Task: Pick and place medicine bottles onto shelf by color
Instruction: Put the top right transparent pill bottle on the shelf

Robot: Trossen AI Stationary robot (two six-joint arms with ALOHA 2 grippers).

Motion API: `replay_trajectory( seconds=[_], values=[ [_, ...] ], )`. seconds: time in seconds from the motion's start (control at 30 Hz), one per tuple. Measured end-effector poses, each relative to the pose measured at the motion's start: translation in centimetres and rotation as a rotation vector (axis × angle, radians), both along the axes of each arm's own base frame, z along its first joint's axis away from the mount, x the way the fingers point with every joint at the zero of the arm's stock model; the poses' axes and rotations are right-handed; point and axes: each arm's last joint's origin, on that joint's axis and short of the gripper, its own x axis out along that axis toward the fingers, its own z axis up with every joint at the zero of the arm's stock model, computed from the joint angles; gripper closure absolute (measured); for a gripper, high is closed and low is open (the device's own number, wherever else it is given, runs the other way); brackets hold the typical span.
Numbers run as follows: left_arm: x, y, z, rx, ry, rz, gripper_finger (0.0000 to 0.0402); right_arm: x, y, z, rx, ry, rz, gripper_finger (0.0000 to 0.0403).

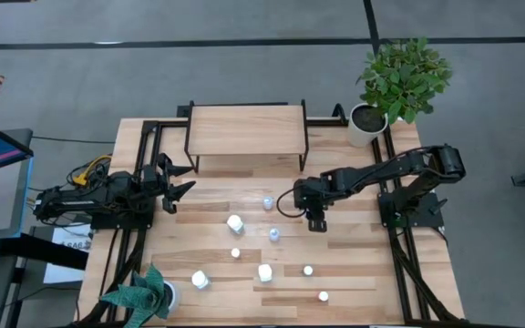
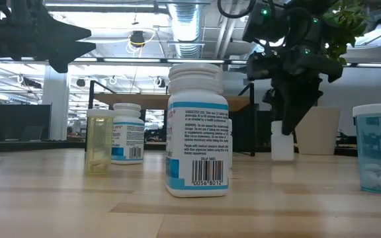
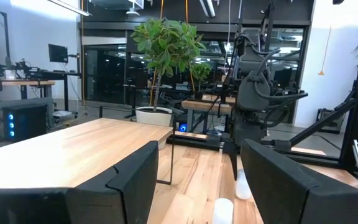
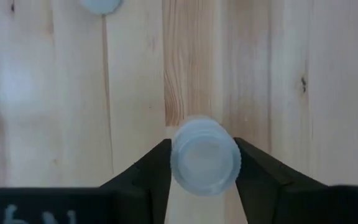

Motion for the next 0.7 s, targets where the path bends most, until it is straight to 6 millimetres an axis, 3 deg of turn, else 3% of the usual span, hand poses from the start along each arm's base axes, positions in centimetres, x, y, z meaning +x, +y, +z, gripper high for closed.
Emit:
replay_trajectory(
  seconds=[0.2, 0.33, 0.53, 0.7],
  values=[
    [0.0, 0.0, 0.0, 0.000, 0.000, 0.000, 0.0184, 0.0, 0.0, 0.0, -0.005, -0.005, 0.003, 0.0253],
    [0.0, 0.0, 0.0, 0.000, 0.000, 0.000, 0.0184, 0.9, -0.6, 1.4, -0.078, -0.050, -0.001, 0.0251],
    [0.0, 0.0, 0.0, -0.001, 0.000, 0.000, 0.0184, 3.5, -2.4, 6.9, -0.175, -0.216, 0.086, 0.0253],
    [0.0, 0.0, 0.0, -0.001, -0.001, -0.001, 0.0184, 5.4, -5.5, 12.8, -0.396, -0.392, -0.011, 0.0255]
  ],
)
